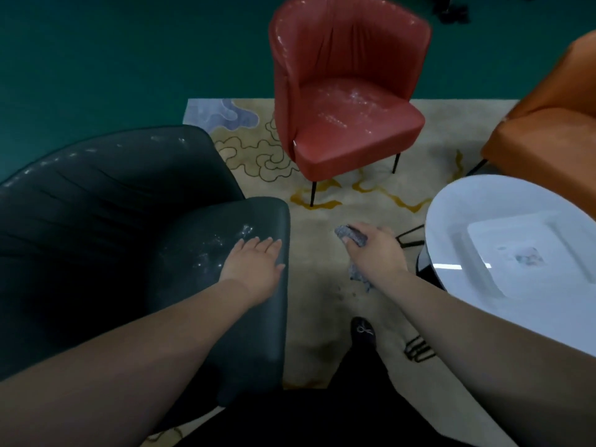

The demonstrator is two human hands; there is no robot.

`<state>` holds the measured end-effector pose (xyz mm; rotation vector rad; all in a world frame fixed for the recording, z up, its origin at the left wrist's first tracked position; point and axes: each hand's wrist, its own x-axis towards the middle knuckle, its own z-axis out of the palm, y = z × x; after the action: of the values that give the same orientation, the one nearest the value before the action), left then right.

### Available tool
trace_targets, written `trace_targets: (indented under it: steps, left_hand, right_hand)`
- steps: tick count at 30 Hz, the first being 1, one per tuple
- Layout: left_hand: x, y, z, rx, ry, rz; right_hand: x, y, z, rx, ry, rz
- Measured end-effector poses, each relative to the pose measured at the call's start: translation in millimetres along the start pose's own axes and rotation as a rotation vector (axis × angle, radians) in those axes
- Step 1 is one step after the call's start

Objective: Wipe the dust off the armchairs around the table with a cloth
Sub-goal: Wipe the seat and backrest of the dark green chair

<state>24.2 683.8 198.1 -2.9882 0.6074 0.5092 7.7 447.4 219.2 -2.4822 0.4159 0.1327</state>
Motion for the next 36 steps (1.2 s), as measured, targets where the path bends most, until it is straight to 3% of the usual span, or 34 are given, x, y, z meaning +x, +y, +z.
trace_targets:
  steps: [12, 22, 30, 36]
  left_hand:
    - [69.2, 28.0, -11.5, -0.248, 0.031, -0.472]
    - [16.0, 6.4, 14.5, -0.379, -0.012, -0.860]
    - [-14.1, -63.9, 27.3, -0.389, 0.023, -1.017]
    - [-22.3, -79.4, 50.3, -0.474, 0.030, -1.177]
  right_hand:
    - [176.5, -21.4, 2.0, -0.122, -0.287, -0.366]
    - [184.0, -98.3, 71.0, -0.170, -0.525, -0.667]
    - [180.9, -168.2, 131.7, -0.211, -0.558, -0.780]
    - [189.1, -206.7, 168.6, -0.179, -0.679, -0.877]
